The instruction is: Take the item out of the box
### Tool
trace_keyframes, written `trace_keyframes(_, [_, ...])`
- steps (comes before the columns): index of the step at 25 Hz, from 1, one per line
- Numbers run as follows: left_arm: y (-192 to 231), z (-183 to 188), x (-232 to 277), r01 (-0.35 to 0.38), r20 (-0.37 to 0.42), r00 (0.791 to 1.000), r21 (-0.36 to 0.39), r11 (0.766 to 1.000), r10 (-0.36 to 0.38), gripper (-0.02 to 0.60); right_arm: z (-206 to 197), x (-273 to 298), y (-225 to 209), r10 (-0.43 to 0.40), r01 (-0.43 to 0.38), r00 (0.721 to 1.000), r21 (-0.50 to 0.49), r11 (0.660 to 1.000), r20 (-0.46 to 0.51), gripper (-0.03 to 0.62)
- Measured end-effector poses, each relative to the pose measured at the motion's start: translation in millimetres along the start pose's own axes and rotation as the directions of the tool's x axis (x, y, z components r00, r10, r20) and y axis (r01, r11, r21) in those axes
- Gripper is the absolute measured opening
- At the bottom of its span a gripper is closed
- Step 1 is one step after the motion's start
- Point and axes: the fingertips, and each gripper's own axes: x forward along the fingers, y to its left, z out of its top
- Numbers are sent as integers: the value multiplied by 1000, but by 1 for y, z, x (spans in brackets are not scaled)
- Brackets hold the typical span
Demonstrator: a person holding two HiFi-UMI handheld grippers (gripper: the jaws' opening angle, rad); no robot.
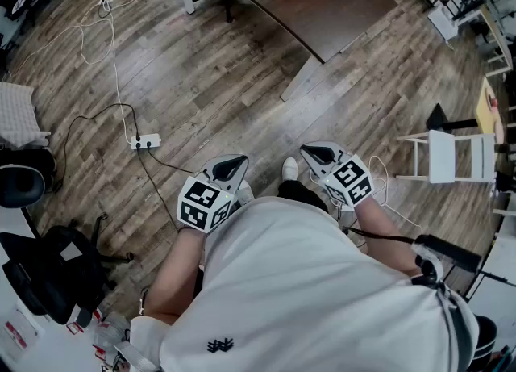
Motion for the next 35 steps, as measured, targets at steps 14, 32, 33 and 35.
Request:
trace_keyframes(14, [65,27,21,-60,-12,998,-29,998,60,9,28,53,-35,55,-55,998,-10,998,-7,0])
trace_keyframes(32, [164,190,186,-146,-34,989,16,989,146,43,99,114,-276,92,-95,992,42,995,81,95])
trace_keyframes(33, [167,196,193,-145,-39,989,20,989,146,48,100,119,-286,90,-94,993,50,994,77,94])
trace_keyframes(35, [175,206,201,-140,-49,989,20,990,141,49,104,127,-300,88,-93,993,65,994,74,87])
